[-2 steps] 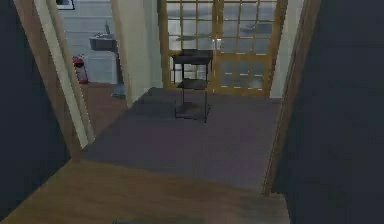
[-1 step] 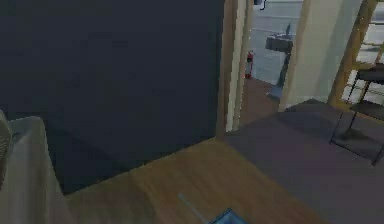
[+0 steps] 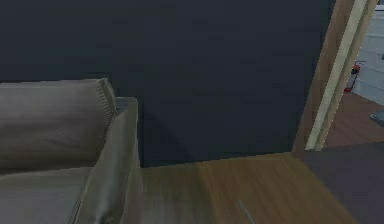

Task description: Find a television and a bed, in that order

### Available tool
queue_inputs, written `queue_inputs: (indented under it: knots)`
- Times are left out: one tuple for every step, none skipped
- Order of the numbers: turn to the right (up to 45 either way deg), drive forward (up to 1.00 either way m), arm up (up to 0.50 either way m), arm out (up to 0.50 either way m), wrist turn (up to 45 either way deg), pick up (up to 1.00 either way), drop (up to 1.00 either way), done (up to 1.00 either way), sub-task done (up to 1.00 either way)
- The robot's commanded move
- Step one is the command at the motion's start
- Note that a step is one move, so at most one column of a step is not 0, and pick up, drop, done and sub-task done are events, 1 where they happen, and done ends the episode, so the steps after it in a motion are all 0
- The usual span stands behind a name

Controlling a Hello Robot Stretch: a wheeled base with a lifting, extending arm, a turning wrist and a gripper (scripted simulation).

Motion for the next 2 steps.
queue_inputs:
  knots:
    - [0.0, 0.2, 0.0, 0.0, 0.0, 0.0, 0.0, 0.0, 0.0]
    - [9.0, 0.0, 0.0, 0.0, 0.0, 0.0, 0.0, 0.0, 0.0]
